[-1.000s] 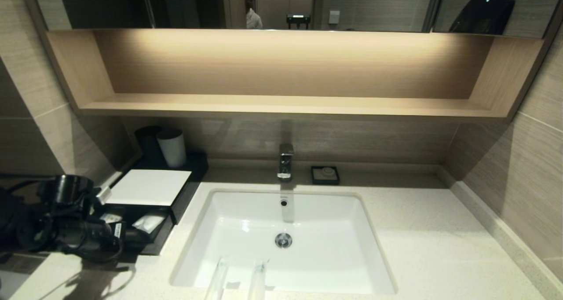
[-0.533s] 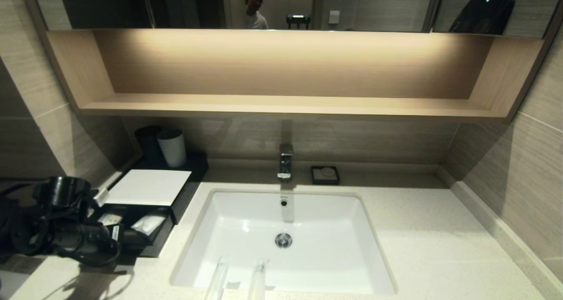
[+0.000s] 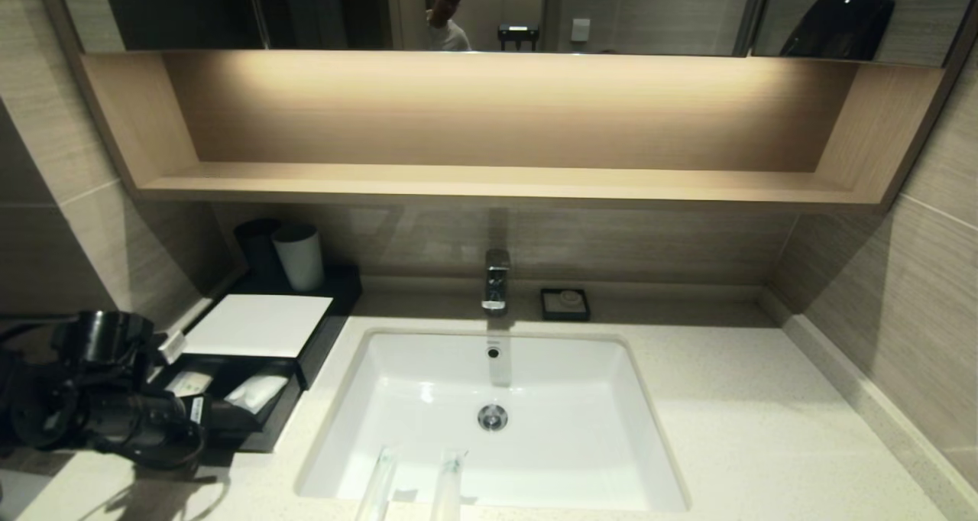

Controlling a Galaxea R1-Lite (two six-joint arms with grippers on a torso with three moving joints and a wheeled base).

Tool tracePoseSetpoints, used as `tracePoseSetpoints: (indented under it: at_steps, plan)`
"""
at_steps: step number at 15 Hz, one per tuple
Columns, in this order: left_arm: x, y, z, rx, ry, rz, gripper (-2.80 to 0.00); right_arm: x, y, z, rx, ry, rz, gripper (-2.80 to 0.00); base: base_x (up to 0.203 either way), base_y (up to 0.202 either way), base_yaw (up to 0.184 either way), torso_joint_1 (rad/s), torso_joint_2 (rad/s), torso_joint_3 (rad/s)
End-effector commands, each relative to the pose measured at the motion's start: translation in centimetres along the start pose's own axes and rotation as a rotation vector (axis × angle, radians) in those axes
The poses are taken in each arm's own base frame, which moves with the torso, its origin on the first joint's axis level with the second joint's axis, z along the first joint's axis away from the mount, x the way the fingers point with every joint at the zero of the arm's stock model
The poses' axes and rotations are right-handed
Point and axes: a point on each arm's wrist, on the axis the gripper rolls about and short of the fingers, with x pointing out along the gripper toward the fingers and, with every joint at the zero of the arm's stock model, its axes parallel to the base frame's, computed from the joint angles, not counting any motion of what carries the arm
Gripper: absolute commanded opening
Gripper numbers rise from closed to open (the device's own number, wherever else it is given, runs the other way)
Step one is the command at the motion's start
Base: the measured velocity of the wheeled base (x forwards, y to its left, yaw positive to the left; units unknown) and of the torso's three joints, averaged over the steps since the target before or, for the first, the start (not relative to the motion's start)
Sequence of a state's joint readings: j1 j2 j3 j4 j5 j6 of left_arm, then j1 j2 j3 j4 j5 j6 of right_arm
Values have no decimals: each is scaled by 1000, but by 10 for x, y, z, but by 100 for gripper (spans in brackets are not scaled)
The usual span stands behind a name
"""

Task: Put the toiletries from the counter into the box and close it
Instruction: Open the drawer

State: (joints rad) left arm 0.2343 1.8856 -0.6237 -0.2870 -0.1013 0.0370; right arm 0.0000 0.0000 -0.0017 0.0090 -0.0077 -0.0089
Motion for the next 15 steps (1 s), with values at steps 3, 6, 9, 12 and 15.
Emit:
tracePoseSetpoints:
  at_steps: [3, 6, 9, 12, 15]
  plan:
    - [-3, 2, -5, 5, 14, 2, -280, 0, 0, 0, 0, -1, 0, -280, 0, 0, 0, 0, 0, 0]
    - [-6, 3, -8, 2, 15, 7, -280, 0, 0, 0, 0, -1, 0, -280, 0, 0, 0, 0, 0, 0]
    - [-7, 4, -10, 2, 21, 7, -280, 0, 0, 0, 0, -1, 1, -280, 0, 0, 0, 0, 0, 0]
    - [-9, 4, -12, 5, 22, 10, -280, 0, 0, 0, 0, -1, 0, -280, 0, 0, 0, 0, 0, 0]
    - [-12, 5, -15, 14, 25, 11, -280, 0, 0, 0, 0, 0, 0, -280, 0, 0, 0, 0, 0, 0]
